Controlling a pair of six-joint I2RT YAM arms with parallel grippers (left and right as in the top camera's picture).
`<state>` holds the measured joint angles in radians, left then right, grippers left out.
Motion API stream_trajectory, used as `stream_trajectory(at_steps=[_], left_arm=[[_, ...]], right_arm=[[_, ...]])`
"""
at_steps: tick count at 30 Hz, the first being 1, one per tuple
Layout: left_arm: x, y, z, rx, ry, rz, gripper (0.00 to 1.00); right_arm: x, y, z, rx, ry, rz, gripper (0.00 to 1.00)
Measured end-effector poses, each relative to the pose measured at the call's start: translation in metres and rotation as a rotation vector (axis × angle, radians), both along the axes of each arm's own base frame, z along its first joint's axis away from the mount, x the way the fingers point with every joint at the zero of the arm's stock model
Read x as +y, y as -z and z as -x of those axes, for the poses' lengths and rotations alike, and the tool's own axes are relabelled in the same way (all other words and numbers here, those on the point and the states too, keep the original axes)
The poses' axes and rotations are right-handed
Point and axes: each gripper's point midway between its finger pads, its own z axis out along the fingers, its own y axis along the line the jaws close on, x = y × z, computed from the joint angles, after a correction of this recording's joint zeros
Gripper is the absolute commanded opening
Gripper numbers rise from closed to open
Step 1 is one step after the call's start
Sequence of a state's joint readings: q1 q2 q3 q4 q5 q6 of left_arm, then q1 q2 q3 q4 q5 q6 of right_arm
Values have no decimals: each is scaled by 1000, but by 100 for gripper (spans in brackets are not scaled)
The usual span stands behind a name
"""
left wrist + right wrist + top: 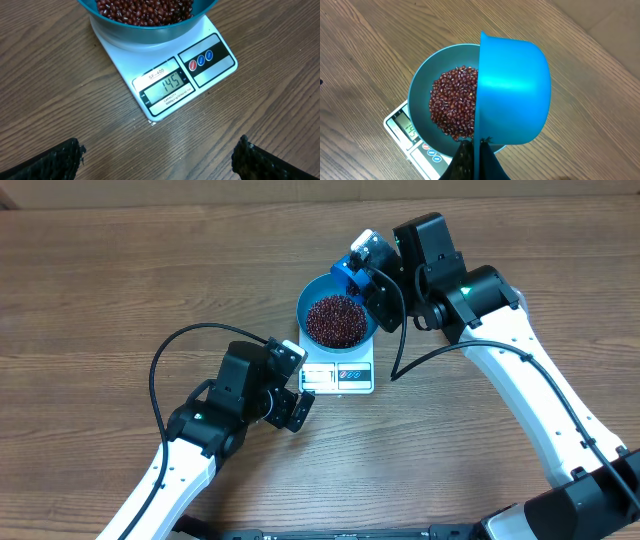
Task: Scoop item into bowl and weigh 150g on scale
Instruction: 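Tip the scoop over the bowl to add a few beans, right gripper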
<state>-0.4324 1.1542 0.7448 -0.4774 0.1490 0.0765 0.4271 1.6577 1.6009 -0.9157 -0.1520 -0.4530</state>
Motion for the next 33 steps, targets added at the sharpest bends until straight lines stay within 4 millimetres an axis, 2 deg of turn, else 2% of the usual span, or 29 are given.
stream_trajectory(at_steps=[24, 33], left_arm=[[0, 0, 0, 0, 0, 0, 100], [0, 0, 0, 0, 0, 0, 100]], right_arm=[[1, -2, -2, -43, -66, 36, 4], [2, 0, 2, 17, 6, -18, 4]])
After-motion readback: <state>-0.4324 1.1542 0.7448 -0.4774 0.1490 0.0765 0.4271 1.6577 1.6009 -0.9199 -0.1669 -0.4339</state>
